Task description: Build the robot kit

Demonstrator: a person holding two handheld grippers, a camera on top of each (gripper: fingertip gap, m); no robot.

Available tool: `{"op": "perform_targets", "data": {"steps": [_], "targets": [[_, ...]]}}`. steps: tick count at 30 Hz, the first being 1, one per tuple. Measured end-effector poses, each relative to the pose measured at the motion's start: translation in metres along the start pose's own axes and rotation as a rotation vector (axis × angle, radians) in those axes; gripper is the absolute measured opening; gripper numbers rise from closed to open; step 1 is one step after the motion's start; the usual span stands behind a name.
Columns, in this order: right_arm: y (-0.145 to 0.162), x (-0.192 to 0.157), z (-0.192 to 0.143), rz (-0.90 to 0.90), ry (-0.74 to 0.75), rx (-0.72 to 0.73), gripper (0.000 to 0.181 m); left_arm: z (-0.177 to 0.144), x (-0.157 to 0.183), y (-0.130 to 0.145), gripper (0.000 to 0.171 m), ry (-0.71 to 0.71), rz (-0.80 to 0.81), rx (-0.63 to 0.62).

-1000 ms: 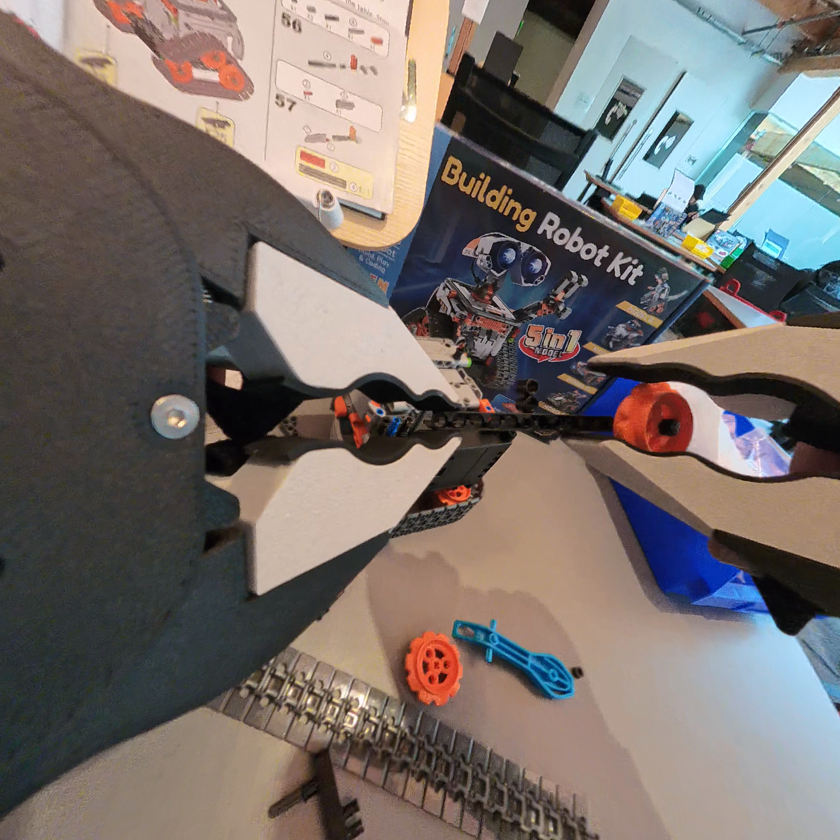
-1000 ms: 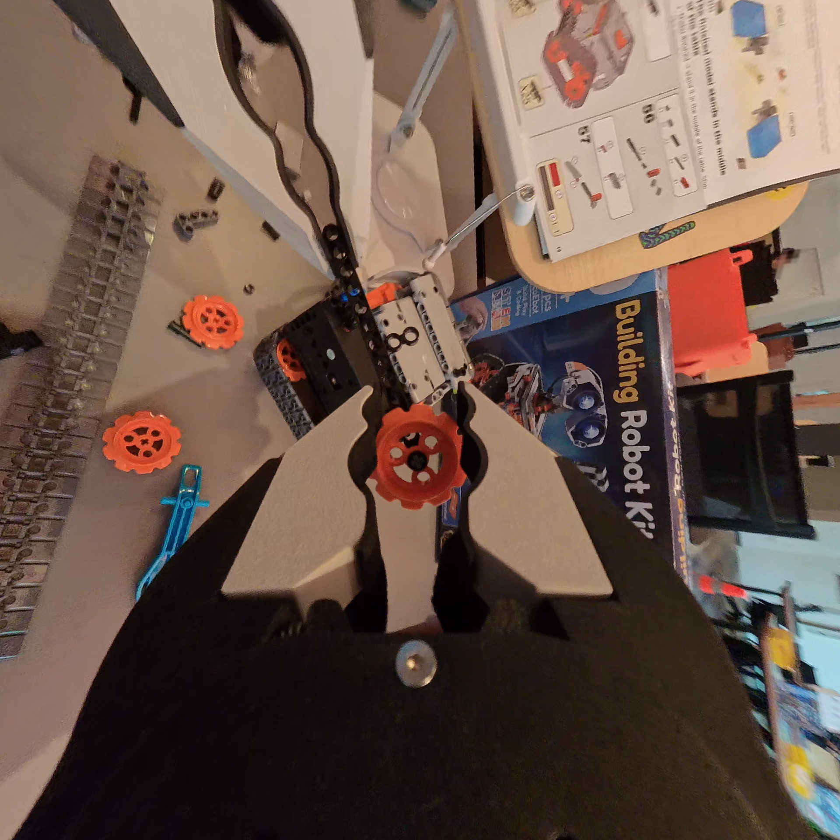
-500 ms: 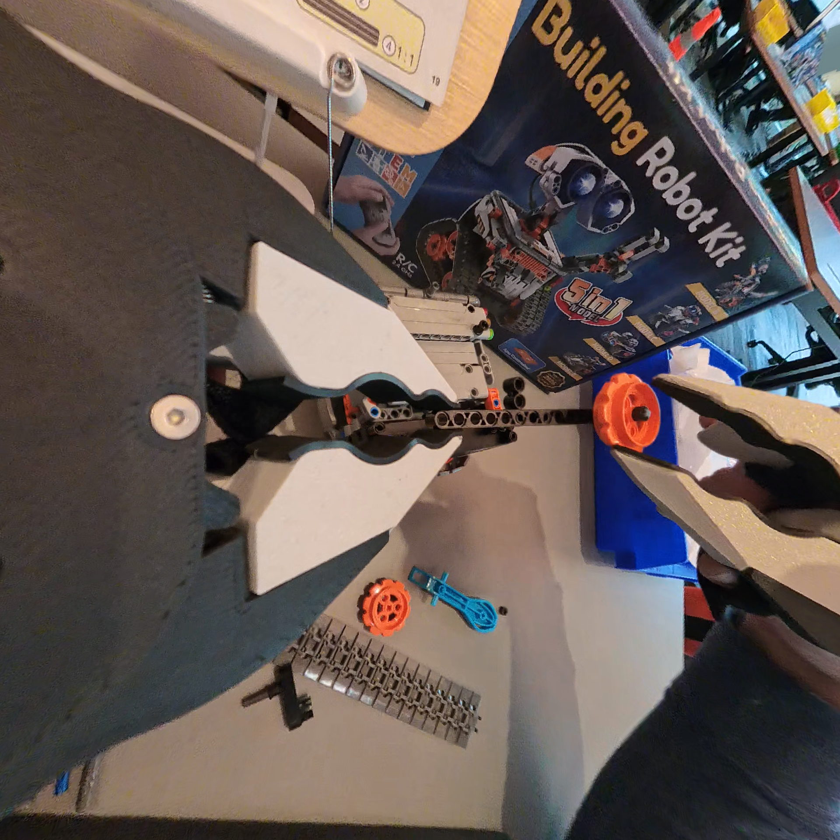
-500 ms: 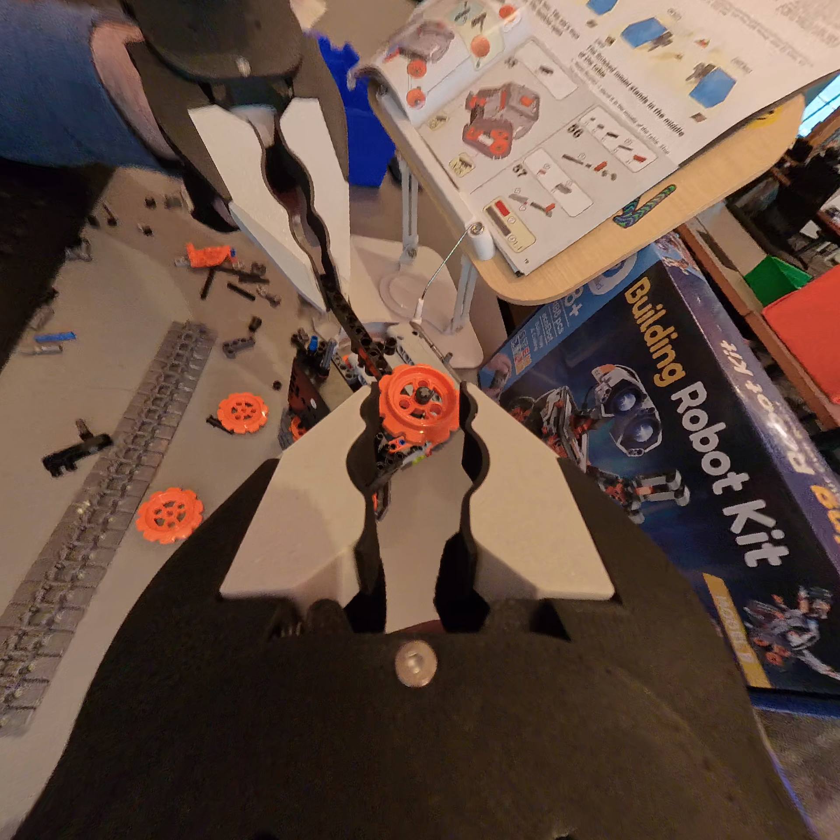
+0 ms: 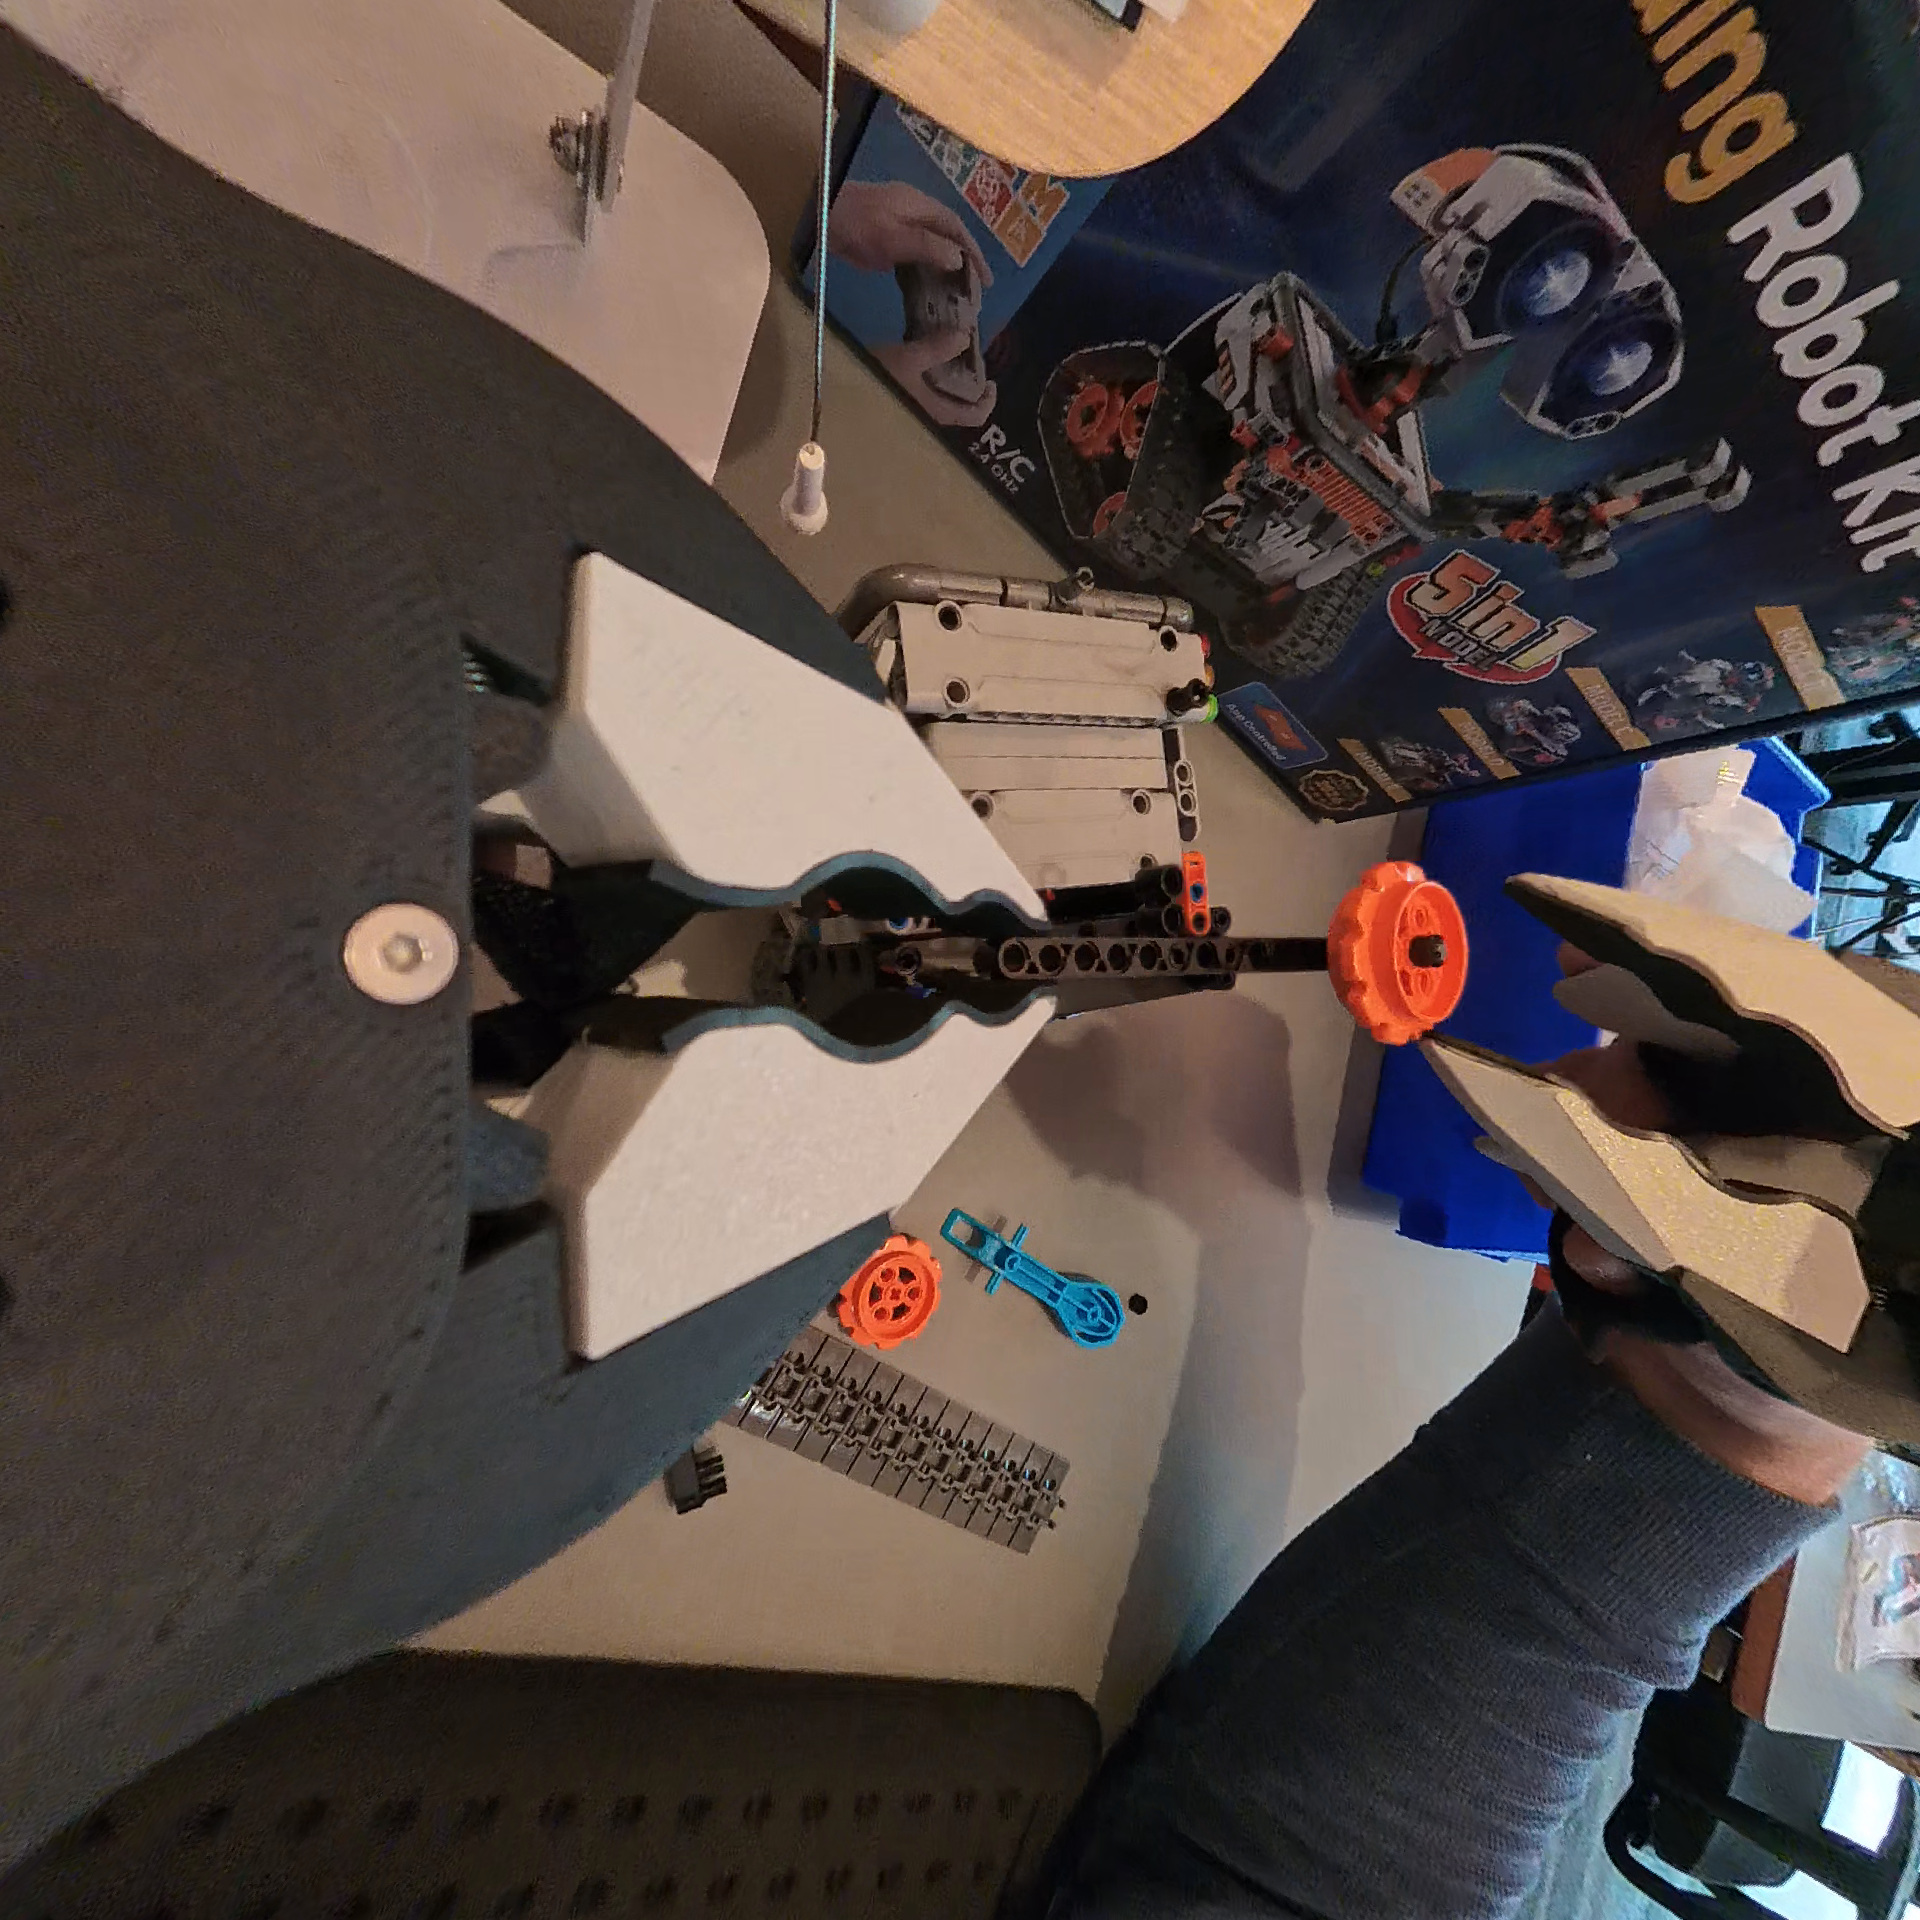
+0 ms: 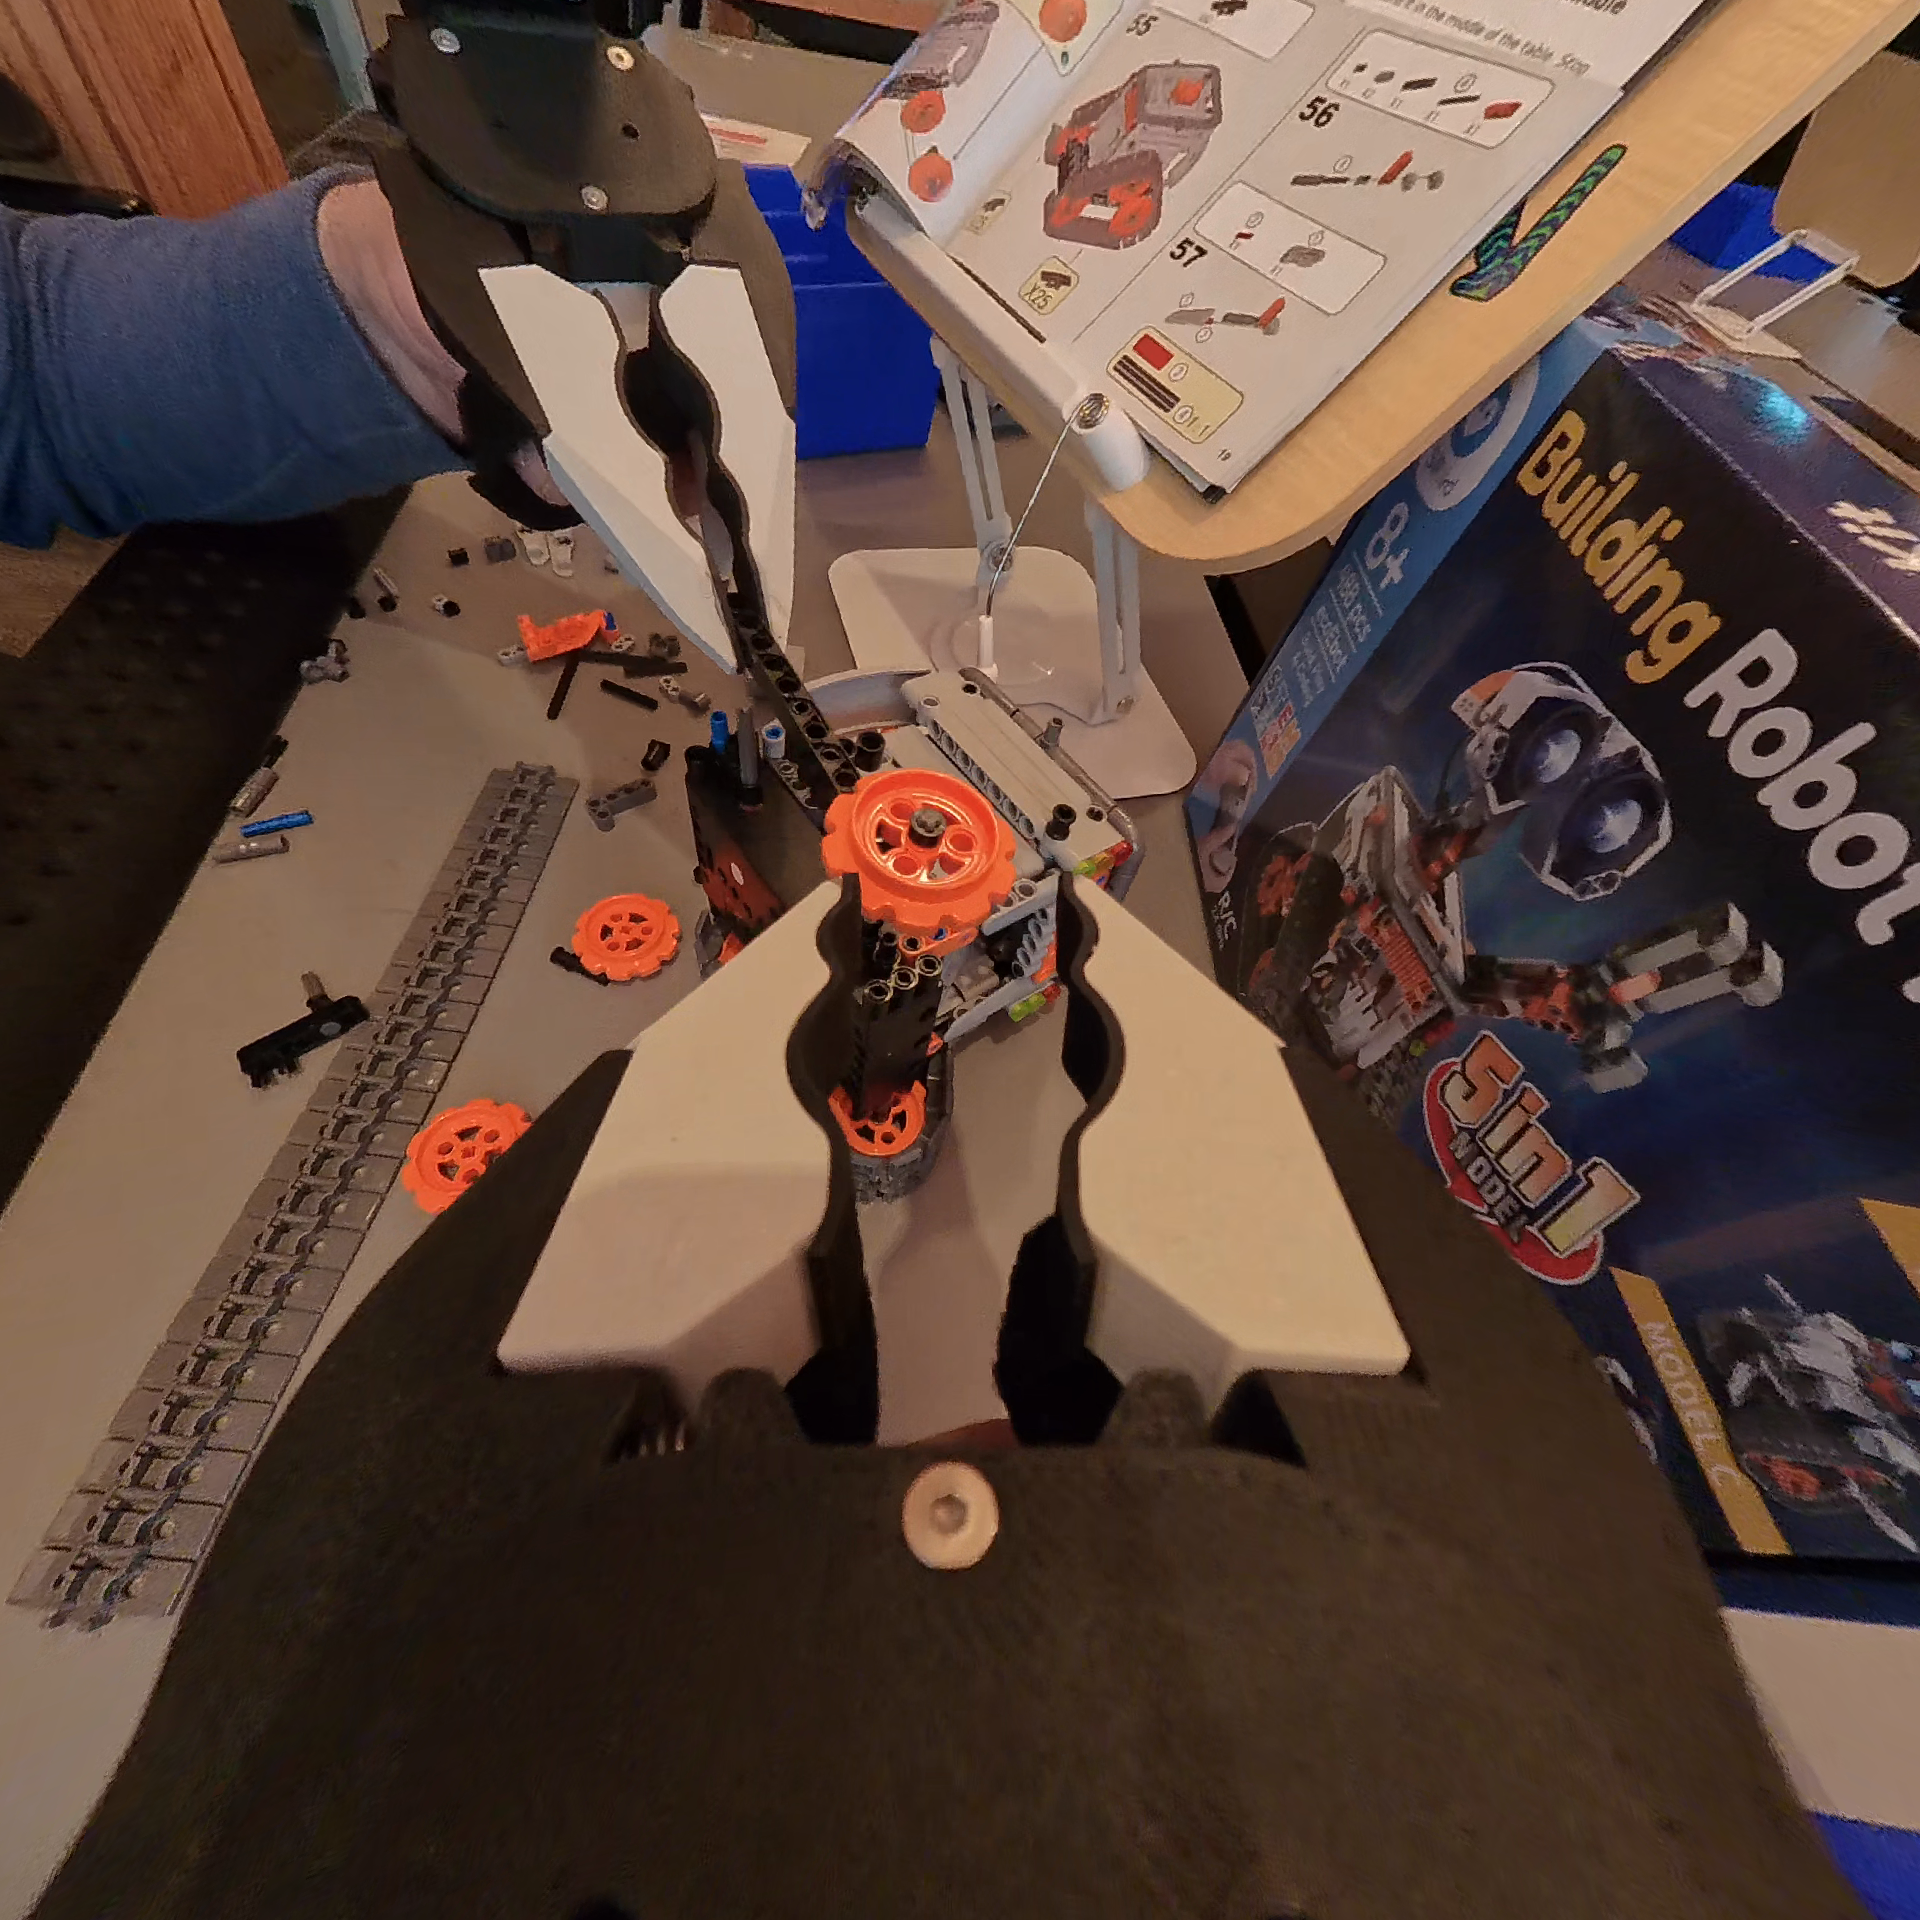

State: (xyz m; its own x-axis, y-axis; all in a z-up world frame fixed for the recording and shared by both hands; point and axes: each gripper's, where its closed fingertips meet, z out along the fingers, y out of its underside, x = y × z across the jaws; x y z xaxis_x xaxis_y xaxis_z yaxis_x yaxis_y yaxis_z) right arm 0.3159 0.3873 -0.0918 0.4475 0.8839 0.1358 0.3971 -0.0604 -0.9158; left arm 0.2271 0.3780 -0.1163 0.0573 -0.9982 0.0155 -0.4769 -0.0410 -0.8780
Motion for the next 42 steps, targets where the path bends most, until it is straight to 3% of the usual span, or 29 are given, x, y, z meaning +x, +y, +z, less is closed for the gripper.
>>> {"op": "perform_targets", "data": {"steps": [8, 22, 27, 30, 42], "targets": [[0.01, -0.008, 0.012, -0.004, -0.047, -0.028, 0.034, -0.001, 0.001, 0.001, 0.006, -0.02, -0.002, 0.001], [0.021, -0.002, 0.003, 0.1, -0.117, 0.037, 0.035, -0.006, 0.007, 0.003, 0.006, -0.015, -0.036, 0.063], [0.027, -0.009, 0.004, 0.133, -0.181, 0.053, 0.033, -0.007, 0.004, 0.0, 0.006, -0.002, -0.076, 0.095], [0.023, -0.013, 0.012, 0.113, -0.189, 0.064, 0.02, -0.005, 0.003, 0.0, 0.006, 0.016, -0.107, 0.107], [0.027, -0.013, 0.028, 0.144, -0.203, 0.084, 0.017, 0.001, 0.002, 0.005, 0.007, 0.015, -0.115, 0.098]]}}
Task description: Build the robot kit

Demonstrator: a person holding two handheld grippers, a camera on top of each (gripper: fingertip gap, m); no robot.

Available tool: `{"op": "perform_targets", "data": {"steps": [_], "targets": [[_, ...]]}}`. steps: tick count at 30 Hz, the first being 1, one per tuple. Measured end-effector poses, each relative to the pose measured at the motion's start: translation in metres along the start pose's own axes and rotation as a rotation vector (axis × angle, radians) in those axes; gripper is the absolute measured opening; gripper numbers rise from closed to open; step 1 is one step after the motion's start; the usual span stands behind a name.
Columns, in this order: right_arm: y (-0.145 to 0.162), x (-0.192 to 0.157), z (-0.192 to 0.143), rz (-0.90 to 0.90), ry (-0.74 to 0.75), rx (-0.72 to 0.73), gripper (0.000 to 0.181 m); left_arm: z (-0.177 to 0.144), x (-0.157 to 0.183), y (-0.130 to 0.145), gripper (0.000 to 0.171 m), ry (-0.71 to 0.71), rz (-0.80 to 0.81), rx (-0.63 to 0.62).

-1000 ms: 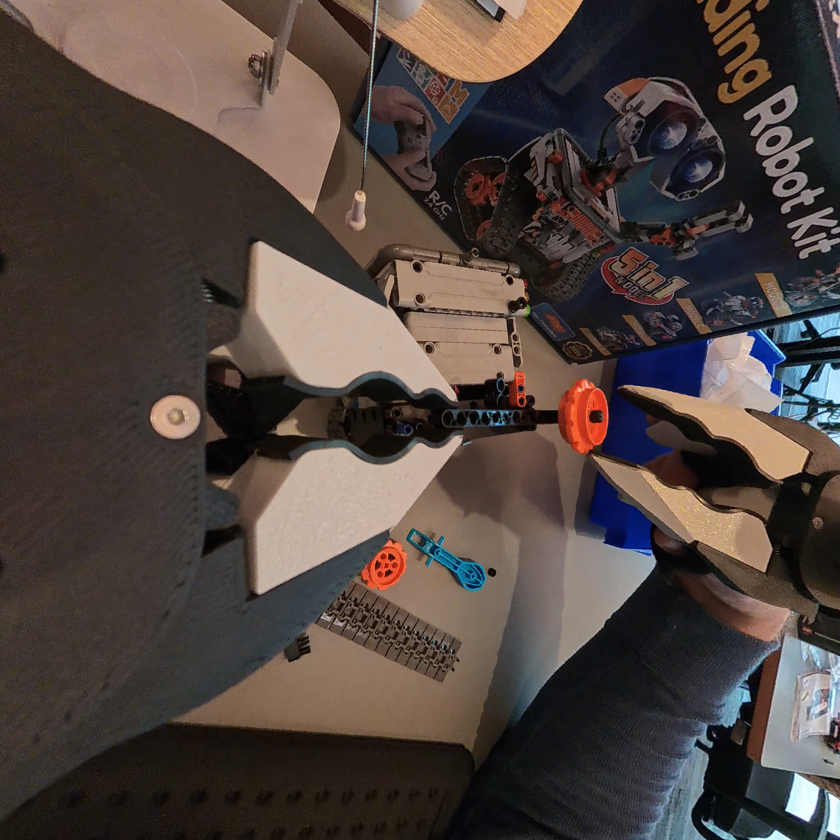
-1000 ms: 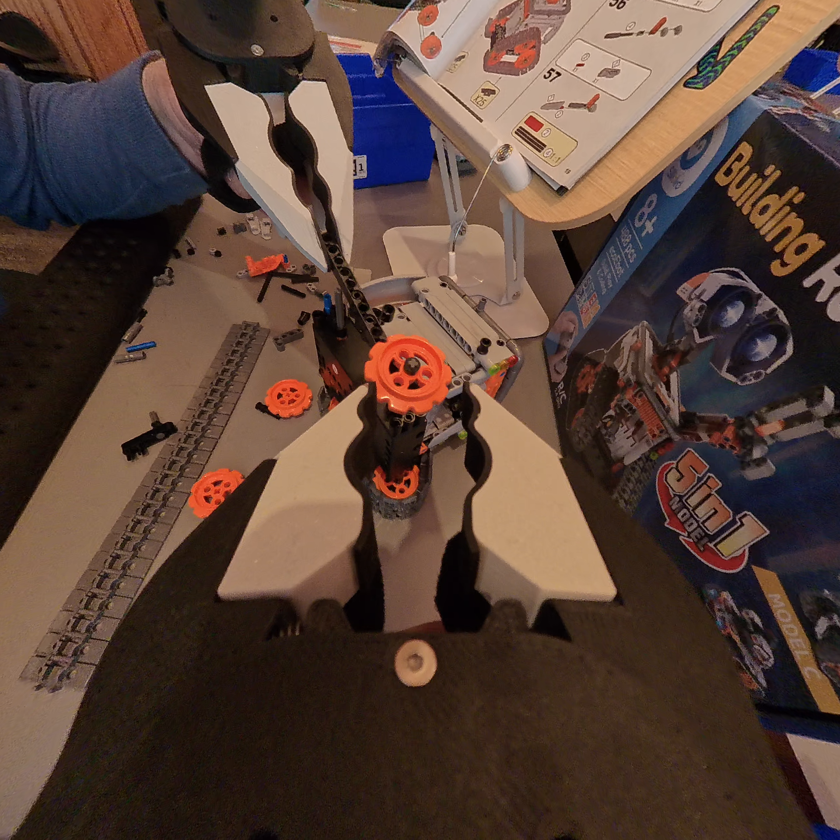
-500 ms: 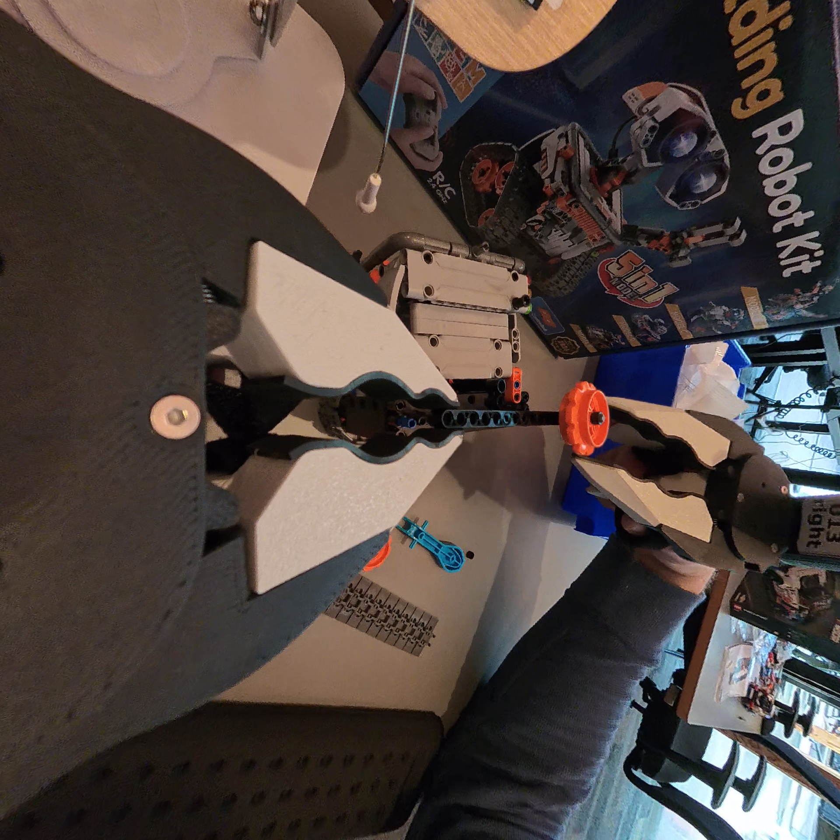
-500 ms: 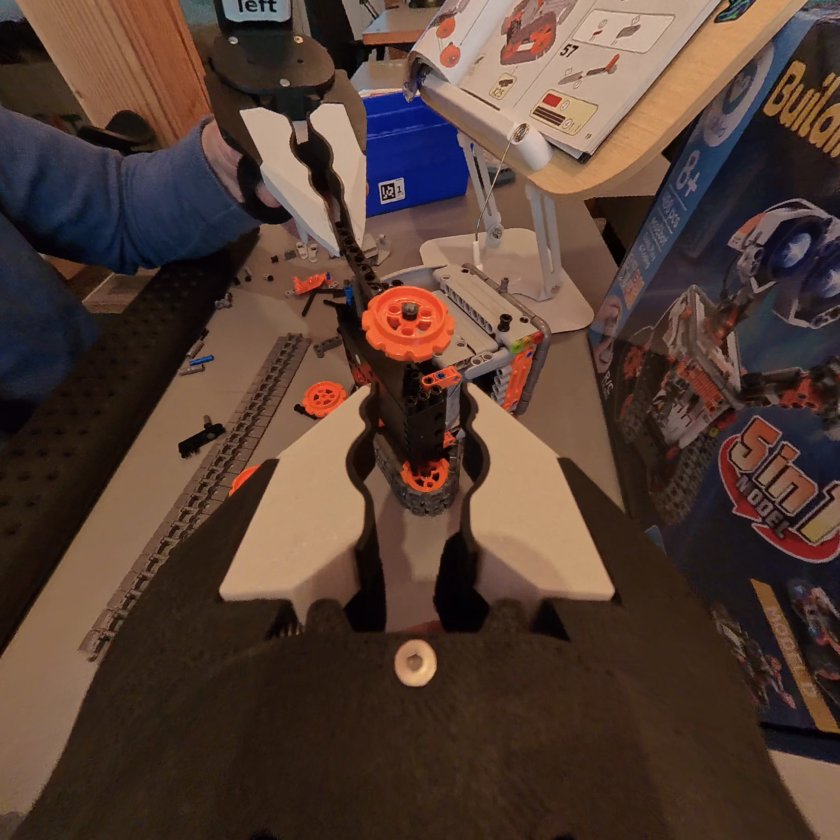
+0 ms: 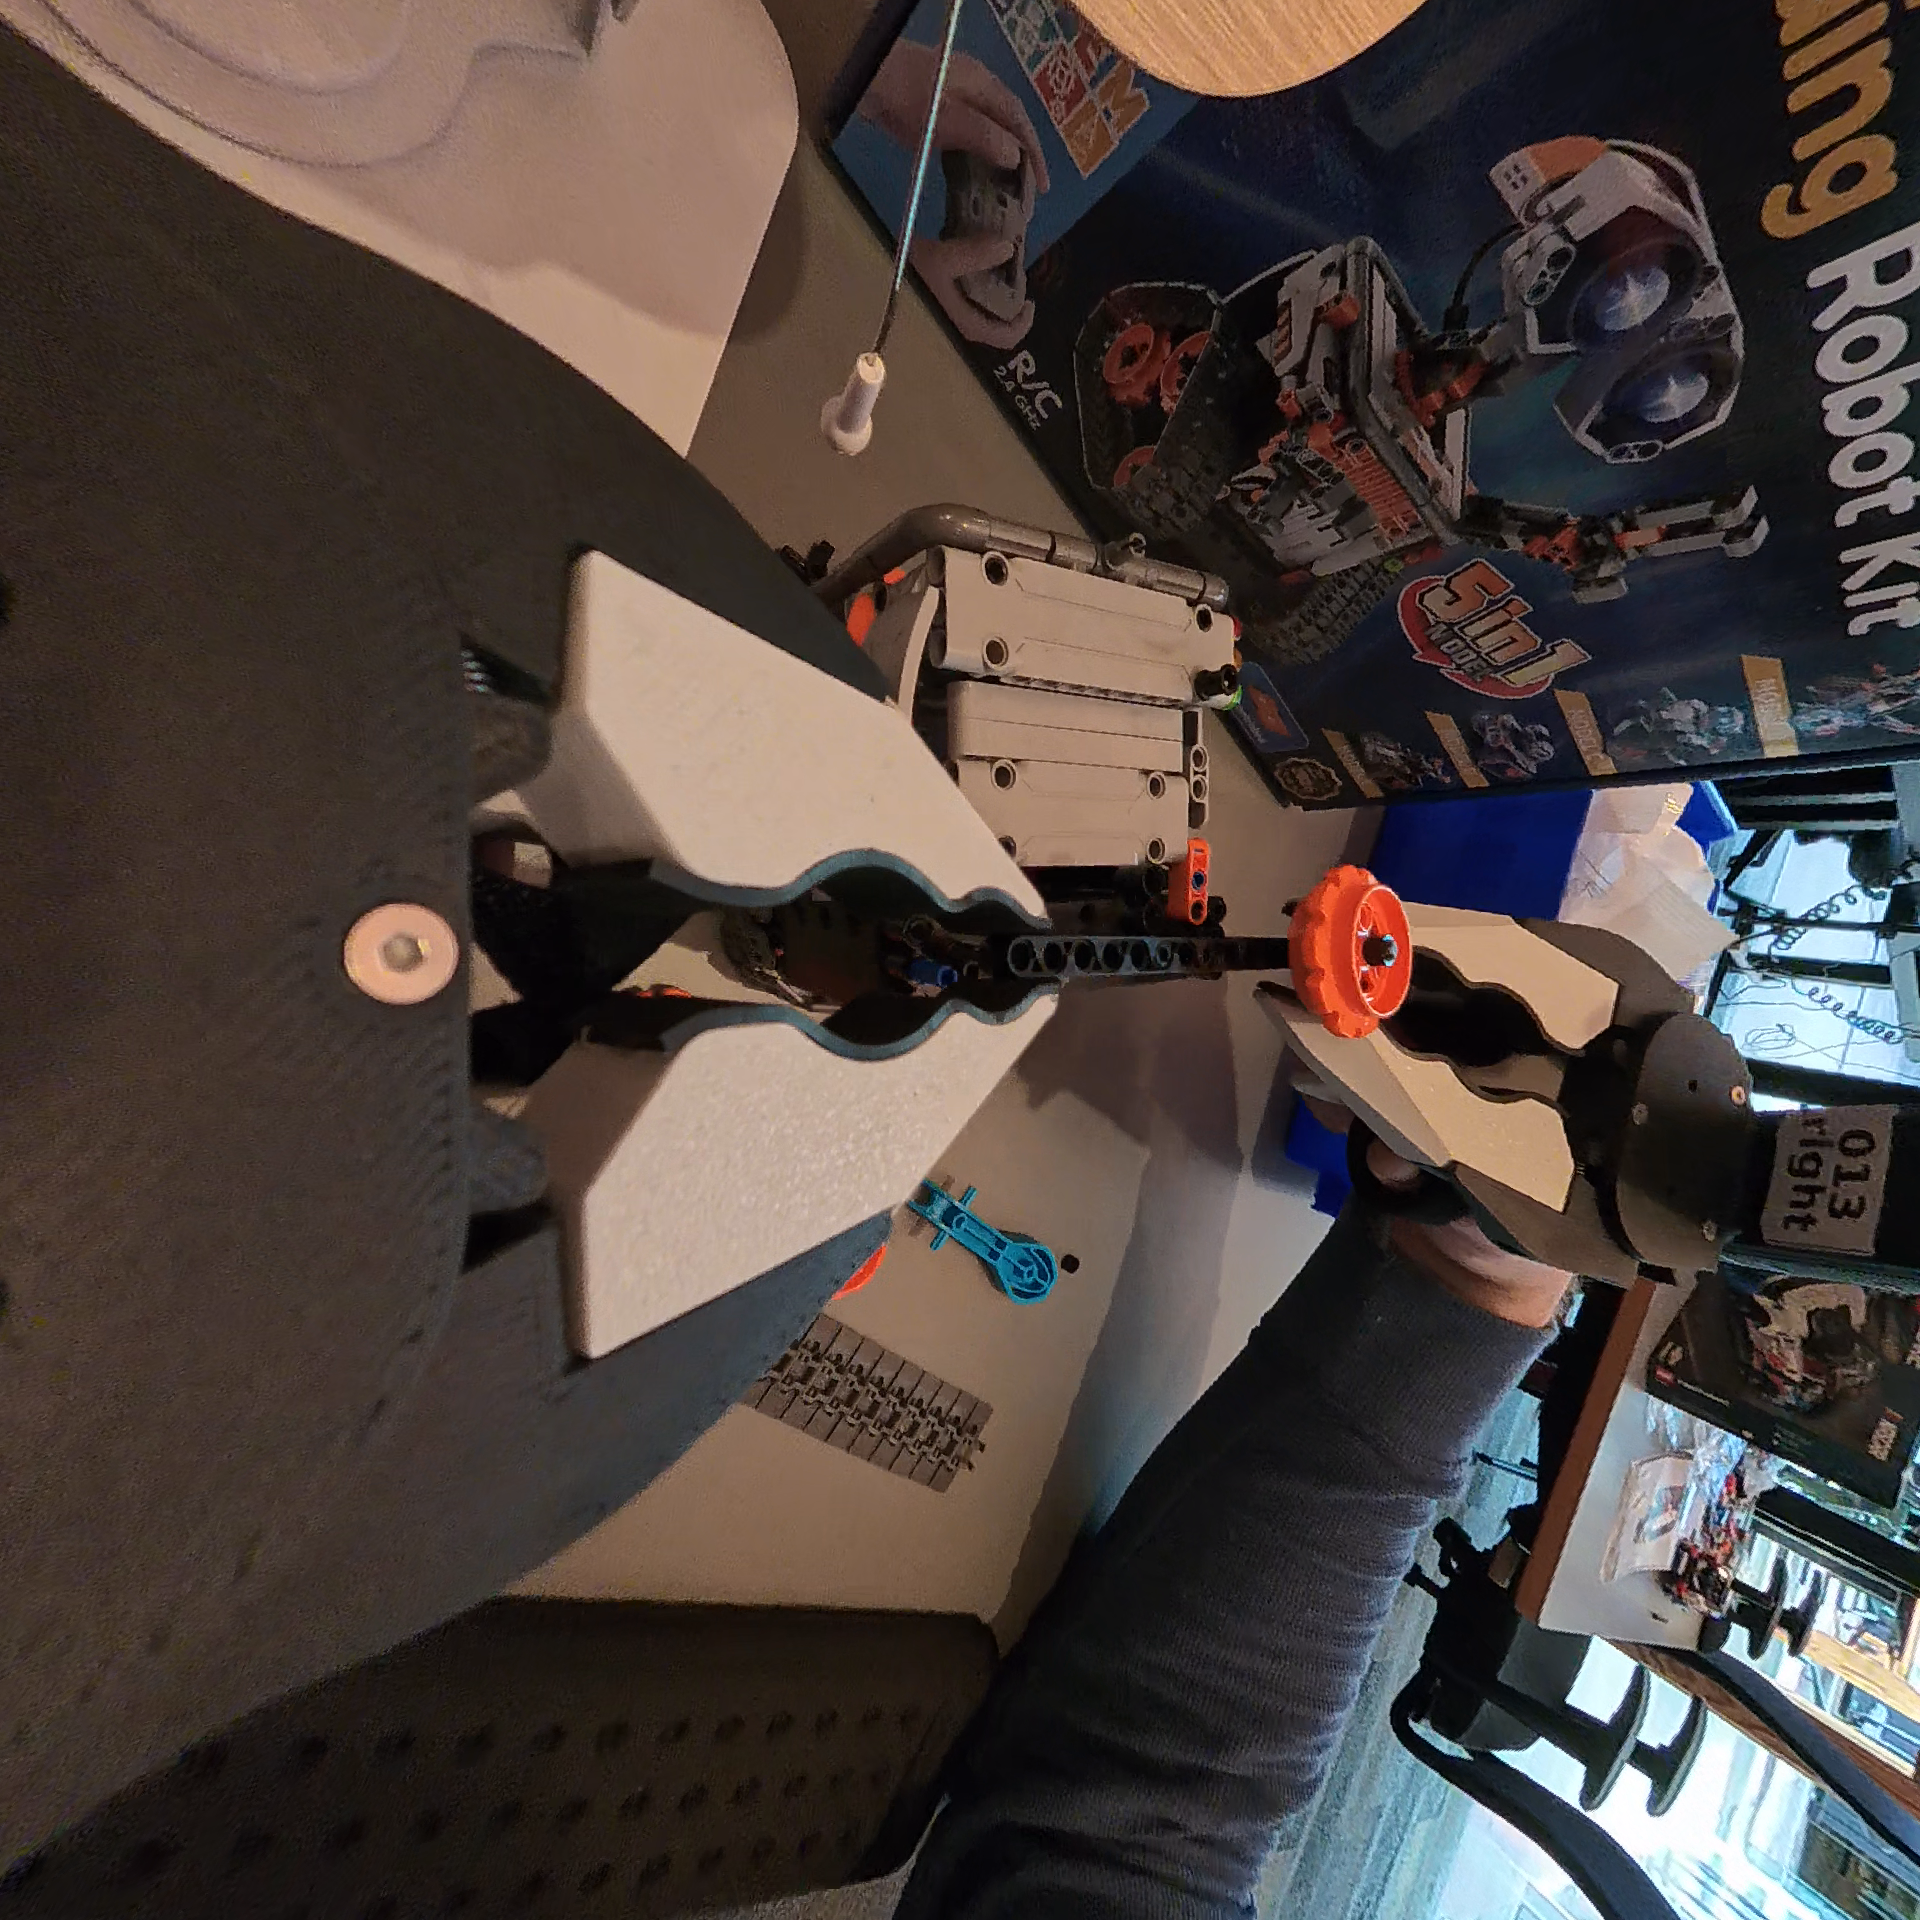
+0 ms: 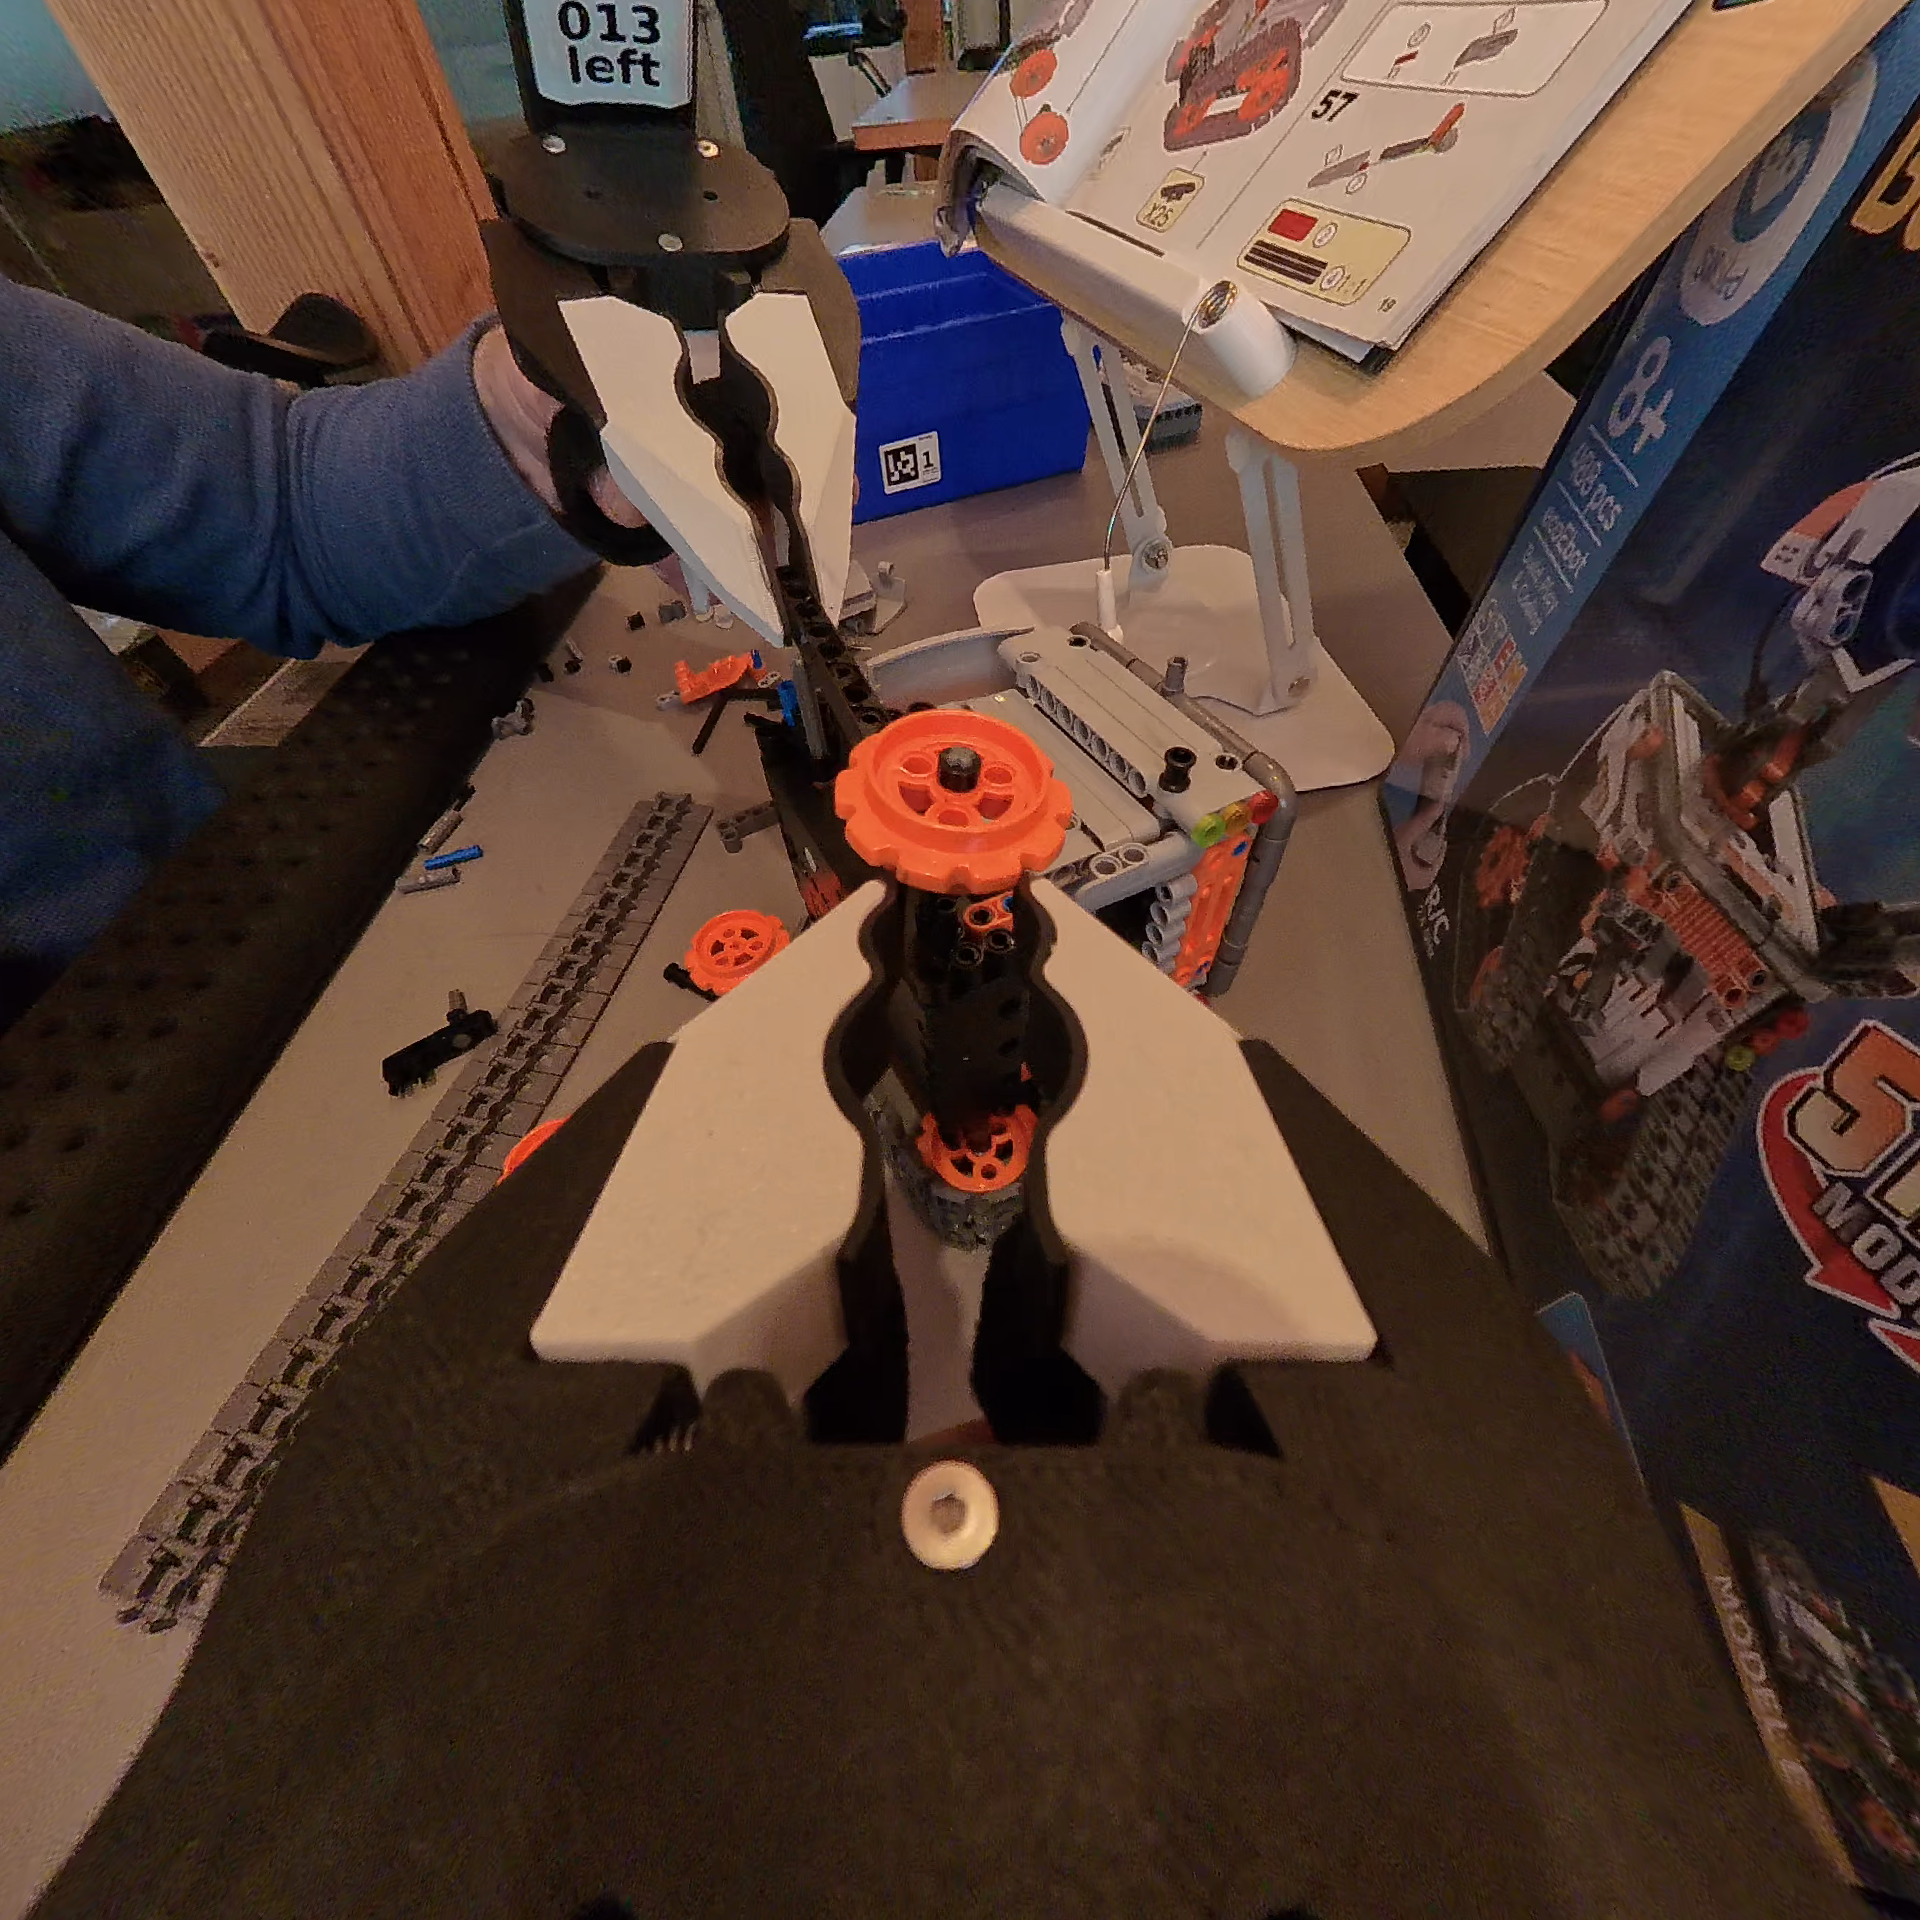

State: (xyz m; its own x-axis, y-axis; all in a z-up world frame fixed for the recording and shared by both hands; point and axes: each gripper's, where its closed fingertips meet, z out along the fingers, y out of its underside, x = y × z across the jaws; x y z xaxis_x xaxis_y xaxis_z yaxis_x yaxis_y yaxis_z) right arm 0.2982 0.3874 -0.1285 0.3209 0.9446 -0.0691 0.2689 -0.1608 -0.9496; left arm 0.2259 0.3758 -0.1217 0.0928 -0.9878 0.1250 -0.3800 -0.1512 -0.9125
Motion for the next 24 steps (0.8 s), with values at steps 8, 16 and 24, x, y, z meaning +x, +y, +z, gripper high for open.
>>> {"op": "perform_targets", "data": {"steps": [8, 16, 24], "targets": [[-0.002, 0.0, -0.002, -0.021, 0.008, -0.003, 0.015, 0.001, 0.002, 0.002, 0.007, -0.006, 0.037, -0.021], [-0.011, -0.006, -0.007, -0.072, 0.025, -0.013, 0.002, 0.003, 0.006, 0.004, 0.007, -0.009, 0.072, -0.039], [-0.011, -0.007, -0.007, -0.071, 0.015, -0.012, 0.003, 0.003, 0.005, 0.005, 0.007, -0.027, 0.106, -0.058]]}}
